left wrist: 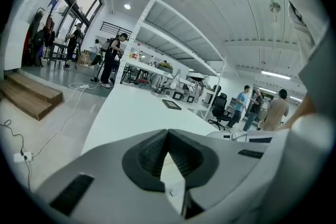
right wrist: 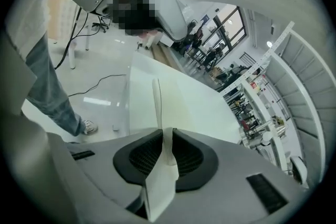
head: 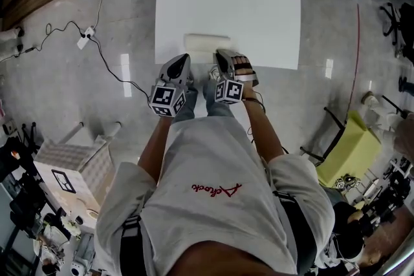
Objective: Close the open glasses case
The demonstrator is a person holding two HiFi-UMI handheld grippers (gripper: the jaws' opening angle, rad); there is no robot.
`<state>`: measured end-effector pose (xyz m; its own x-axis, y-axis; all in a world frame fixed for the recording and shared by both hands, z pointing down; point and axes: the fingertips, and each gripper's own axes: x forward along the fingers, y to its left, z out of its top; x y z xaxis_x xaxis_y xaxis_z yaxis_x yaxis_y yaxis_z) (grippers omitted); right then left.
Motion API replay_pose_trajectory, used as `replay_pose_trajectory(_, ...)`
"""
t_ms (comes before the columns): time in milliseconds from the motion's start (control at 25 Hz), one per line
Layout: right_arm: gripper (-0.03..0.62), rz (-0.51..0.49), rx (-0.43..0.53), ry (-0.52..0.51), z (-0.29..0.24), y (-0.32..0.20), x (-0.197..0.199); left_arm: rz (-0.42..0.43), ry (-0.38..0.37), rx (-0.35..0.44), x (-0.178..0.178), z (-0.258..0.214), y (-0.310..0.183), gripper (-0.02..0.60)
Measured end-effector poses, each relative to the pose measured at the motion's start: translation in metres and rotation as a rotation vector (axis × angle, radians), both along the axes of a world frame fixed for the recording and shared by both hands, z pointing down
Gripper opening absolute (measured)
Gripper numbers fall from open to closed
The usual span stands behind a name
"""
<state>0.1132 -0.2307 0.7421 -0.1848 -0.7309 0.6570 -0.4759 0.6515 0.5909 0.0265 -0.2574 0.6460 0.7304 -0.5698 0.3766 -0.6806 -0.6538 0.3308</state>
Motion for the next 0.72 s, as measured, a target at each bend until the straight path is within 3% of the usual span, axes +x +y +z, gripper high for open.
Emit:
replay_pose_trajectory(520,0.045,0.039,-0.020,-0.058,-0.004,0.005,0.000,0.018,-0.005,0.019,0.006,-0.002,0.003,0.009)
replay_pose_trajectory(720,0.026,0.096,-0.005,-0.136,-0.015,0.000,0.004,0.023,-0.007,0.025,0.009,-0.003,0.003,0.009)
